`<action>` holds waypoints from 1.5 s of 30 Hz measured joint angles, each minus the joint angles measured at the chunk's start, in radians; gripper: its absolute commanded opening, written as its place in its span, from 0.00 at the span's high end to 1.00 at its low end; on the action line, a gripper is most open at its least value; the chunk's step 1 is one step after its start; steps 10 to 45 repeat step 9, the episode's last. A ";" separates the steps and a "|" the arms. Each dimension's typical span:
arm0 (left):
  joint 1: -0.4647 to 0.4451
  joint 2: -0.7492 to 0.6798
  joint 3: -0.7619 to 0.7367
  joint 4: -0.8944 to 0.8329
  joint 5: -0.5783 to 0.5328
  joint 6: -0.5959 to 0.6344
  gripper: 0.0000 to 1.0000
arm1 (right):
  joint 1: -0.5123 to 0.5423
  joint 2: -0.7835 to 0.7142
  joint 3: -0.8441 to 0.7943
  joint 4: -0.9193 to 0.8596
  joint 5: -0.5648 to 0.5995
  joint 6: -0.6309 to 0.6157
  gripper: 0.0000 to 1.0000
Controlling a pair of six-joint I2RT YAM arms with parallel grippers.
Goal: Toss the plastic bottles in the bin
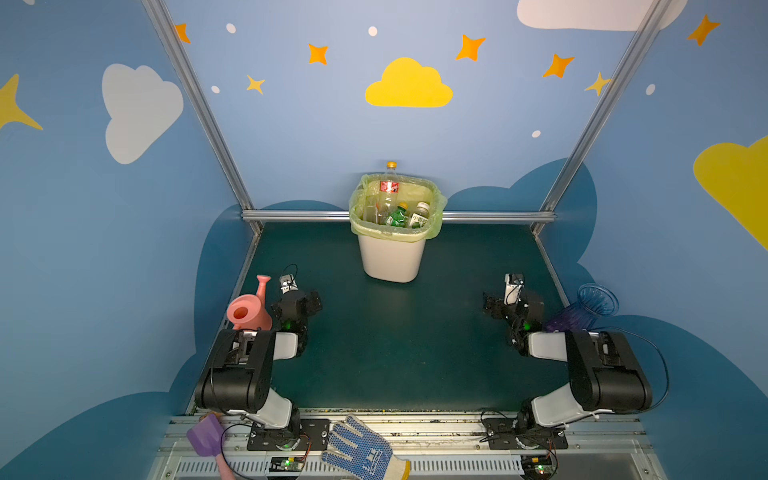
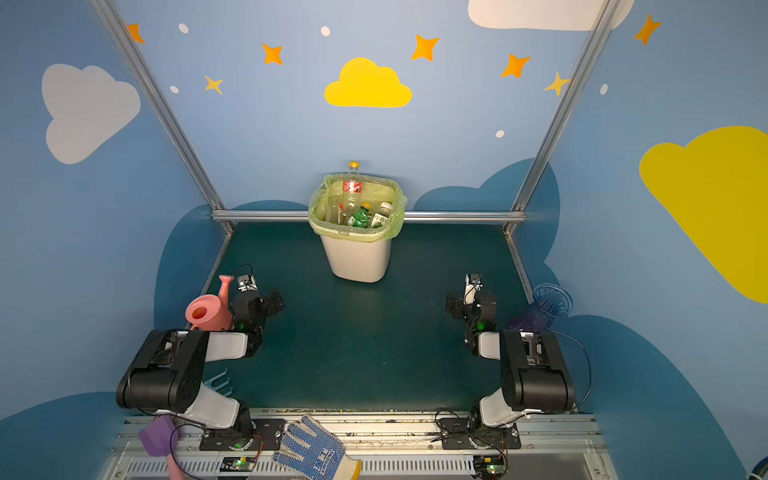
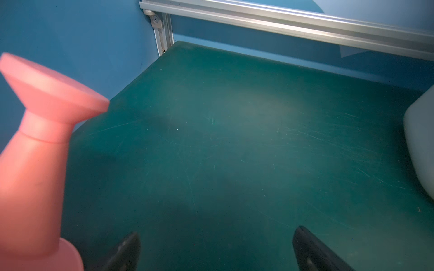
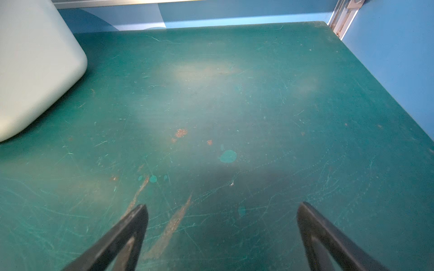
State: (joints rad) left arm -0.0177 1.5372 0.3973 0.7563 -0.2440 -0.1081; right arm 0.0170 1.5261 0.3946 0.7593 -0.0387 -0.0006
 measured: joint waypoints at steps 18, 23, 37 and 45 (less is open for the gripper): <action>0.000 0.000 0.000 0.000 0.004 0.000 0.00 | 0.000 0.000 0.000 0.000 0.000 0.000 0.02; 0.000 0.000 0.000 0.000 0.004 0.000 0.00 | 0.000 0.000 0.000 0.000 0.000 0.000 0.02; 0.000 0.000 0.000 0.000 0.004 0.000 0.00 | 0.000 0.000 0.000 0.000 0.000 0.000 0.02; 0.000 0.000 0.000 0.000 0.004 0.000 0.00 | 0.000 0.000 0.000 0.000 0.000 0.000 0.02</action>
